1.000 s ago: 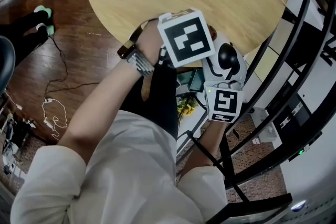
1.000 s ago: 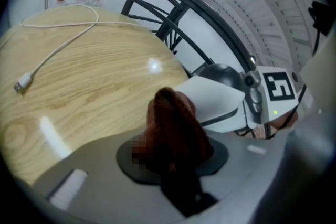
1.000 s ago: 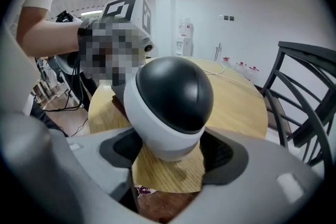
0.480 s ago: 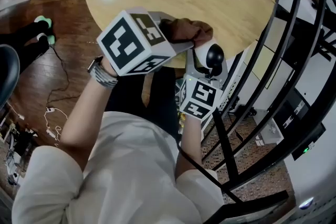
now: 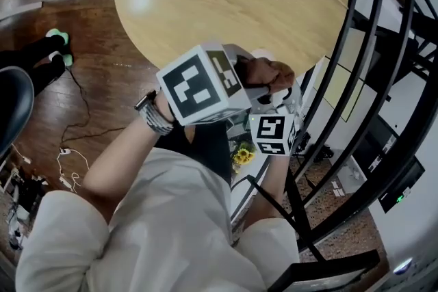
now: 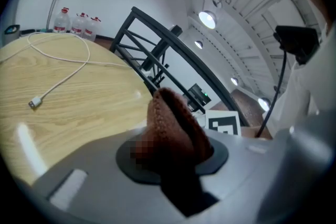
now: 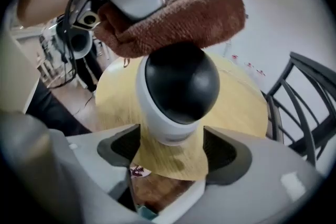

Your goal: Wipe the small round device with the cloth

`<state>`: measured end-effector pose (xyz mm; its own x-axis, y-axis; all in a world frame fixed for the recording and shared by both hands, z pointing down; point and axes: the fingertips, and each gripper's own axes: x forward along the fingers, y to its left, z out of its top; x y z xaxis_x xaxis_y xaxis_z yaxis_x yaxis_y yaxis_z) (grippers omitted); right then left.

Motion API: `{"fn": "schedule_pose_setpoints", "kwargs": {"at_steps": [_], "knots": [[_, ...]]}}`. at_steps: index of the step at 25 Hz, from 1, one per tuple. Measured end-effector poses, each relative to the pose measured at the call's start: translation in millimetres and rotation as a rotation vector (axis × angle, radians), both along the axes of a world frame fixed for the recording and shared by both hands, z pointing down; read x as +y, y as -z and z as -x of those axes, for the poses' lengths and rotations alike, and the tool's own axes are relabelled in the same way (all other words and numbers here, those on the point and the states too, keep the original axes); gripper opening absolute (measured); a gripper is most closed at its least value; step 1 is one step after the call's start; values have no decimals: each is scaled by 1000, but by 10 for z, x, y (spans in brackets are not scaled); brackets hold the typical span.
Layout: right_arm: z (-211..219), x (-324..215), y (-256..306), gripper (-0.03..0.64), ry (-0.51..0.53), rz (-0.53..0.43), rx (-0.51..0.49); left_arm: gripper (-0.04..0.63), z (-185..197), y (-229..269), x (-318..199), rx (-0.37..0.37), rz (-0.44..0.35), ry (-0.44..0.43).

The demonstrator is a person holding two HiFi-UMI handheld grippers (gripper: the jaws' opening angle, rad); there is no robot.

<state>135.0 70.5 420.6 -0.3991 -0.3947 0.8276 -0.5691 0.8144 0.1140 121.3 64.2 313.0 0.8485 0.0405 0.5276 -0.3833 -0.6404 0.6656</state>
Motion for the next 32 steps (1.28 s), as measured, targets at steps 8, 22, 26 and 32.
{"fn": "schedule_pose_setpoints", "kwargs": {"at_steps": [8, 22, 26, 32], "knots": [[164, -158, 38, 359, 270, -27, 6, 123, 3, -48, -1, -48, -18, -30], [241, -149, 78, 359, 217, -43, -32, 124, 194, -89, 14, -28, 39, 77], [212, -166, 73, 359, 215, -39, -35, 123, 279, -221, -5, -93, 34, 95], [213, -177, 81, 359, 193, -47, -58, 123, 344, -537, 16, -137, 83, 113]]}}
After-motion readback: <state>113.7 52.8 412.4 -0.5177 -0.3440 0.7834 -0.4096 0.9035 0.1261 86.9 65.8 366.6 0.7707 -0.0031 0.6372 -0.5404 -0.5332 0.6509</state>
